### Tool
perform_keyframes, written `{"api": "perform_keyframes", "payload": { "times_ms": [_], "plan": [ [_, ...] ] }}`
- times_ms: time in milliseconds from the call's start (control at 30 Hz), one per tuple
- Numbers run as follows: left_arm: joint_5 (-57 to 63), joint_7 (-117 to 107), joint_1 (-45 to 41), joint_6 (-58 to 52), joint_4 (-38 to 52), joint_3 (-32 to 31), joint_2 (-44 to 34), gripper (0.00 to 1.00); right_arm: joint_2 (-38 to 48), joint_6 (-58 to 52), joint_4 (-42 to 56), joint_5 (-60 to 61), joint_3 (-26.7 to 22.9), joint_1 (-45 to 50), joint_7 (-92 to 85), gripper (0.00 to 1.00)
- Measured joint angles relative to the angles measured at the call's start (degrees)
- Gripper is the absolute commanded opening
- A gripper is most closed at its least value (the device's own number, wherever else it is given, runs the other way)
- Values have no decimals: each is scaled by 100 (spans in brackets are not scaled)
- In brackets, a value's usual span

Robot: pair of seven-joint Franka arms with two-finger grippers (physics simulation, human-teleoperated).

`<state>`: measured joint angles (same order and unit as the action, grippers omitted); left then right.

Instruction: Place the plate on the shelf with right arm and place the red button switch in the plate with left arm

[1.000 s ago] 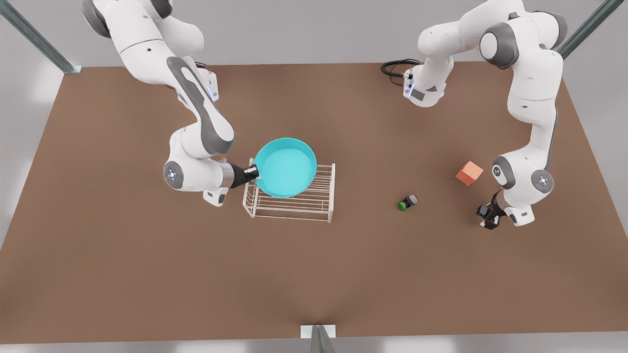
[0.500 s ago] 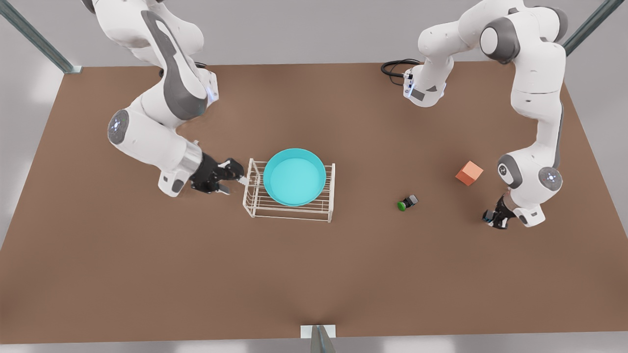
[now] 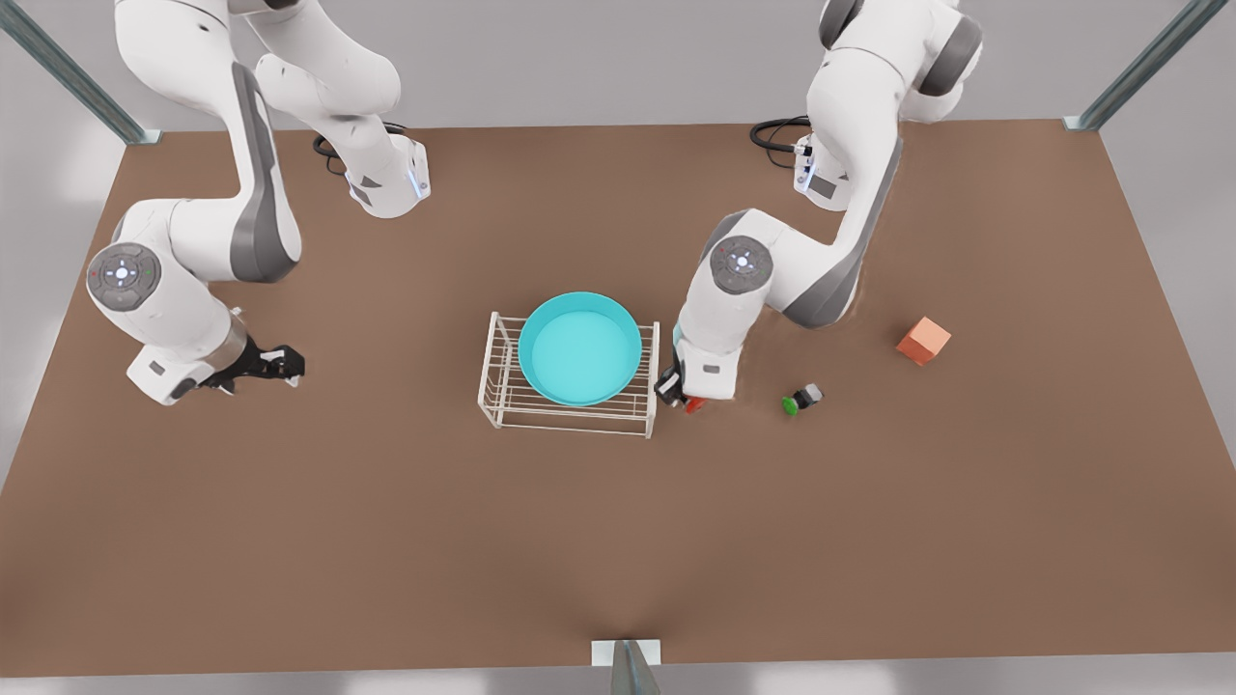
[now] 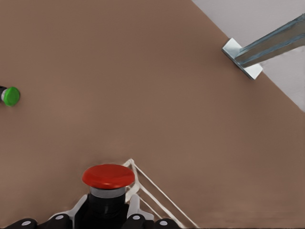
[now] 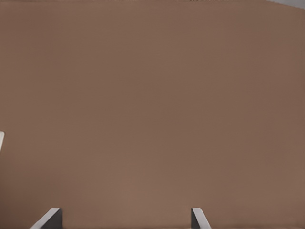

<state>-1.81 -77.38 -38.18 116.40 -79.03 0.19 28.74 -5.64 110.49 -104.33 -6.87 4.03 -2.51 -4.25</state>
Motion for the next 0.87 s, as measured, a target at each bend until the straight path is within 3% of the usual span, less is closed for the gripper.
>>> {"api": "perform_keyframes", "payload": {
  "times_ms": [100, 267, 300, 333, 467, 533, 600, 700, 733, 767, 867],
  "plan": [
    [25, -673, -512, -31, 498, -26, 199, 34, -2, 32, 29, -32, -77, -68, 37, 100],
    [133, -1622, -1195, 352, 596, -33, 947, 35, -16, 60, 33, -32, -104, -82, 84, 100],
    [161, -1784, -1292, 444, 591, -31, 1057, 63, -19, 63, 33, -30, -104, -67, 92, 100],
    [218, -1938, -1353, 529, 585, -32, 1121, 100, -20, 66, 33, -28, -104, -54, 100, 100],
    [367, -2437, -1403, 559, 612, 16, 1079, 100, -36, 73, 33, -24, -104, -36, 127, 100],
    [389, -2457, -1191, 57, 864, 57, 752, 100, -38, 75, 33, -23, -104, -43, 139, 100],
    [216, -2112, -326, -788, 981, 62, -151, 100, -44, 77, 33, -23, -104, -51, 151, 100],
    [-148, -866, 2027, -1976, 993, 65, -869, 100, -47, 78, 33, -22, -104, -53, 166, 100],
    [-179, -378, 2648, -2119, 419, 18, -1284, 100, -47, 79, 33, -22, -104, -52, 169, 100],
    [-194, 90, 3095, -2074, -398, -70, -1743, 100, -47, 79, 33, -22, -104, -50, 173, 100],
    [-215, 1314, 3510, -1973, -727, -324, -1596, 100, -49, 81, 33, -22, -104, -48, 182, 100]
  ]
}}
